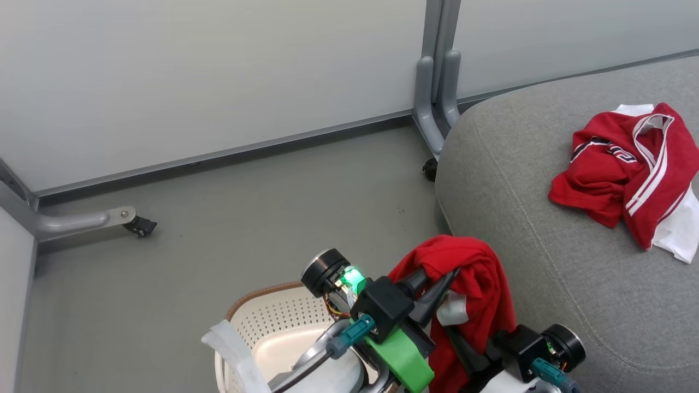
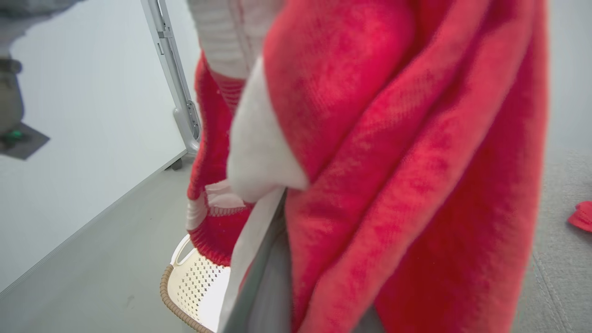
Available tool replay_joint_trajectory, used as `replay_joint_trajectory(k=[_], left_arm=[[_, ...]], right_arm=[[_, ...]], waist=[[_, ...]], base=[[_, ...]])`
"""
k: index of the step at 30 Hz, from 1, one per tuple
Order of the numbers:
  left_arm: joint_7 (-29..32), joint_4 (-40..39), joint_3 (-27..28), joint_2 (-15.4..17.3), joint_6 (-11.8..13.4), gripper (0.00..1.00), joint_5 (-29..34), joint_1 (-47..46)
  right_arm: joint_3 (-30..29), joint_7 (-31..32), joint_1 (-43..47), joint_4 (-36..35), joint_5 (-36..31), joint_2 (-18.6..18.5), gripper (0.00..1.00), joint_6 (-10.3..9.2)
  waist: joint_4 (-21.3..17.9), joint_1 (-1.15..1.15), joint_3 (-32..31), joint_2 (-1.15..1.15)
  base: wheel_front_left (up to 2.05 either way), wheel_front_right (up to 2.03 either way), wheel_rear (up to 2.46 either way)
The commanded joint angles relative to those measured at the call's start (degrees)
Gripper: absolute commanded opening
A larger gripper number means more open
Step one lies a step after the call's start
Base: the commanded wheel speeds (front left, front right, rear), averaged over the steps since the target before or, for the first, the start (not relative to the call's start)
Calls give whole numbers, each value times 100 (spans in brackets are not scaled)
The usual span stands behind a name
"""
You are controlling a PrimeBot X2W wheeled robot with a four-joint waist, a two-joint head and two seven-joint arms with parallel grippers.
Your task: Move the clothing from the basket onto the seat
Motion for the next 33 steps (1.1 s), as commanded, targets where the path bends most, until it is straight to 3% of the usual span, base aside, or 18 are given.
replay_joint_trajectory(k=[1, 2, 3, 21, 33], left_arm=[[26, 30, 11, 6, 30, 0, -56, -87], [32, 32, 9, 6, 35, 43, -56, -100], [25, 32, 9, 6, 47, 100, -39, -118], [-8, 221, -14, 70, 139, 100, -131, -108], [5, 391, -26, 253, 286, 100, -212, 164]], right_arm=[[13, 0, 8, -14, 39, -31, 0, -8], [12, 0, 8, -6, 43, -41, 0, -8], [7, 0, 7, -5, 47, -46, 0, -8], [-182, 0, 6, -84, 12, 11, 0, -8], [-558, -1, -190, -700, 282, 176, 0, -8]], waist=[[5, 0, 16, 0], [9, 0, 24, 0], [14, 0, 29, 0], [2, 0, 40, 0], [-148, 0, 143, 0]], base=[[0, 0, 0], [0, 0, 0], [0, 0, 0], [0, 0, 0], [0, 0, 0]])
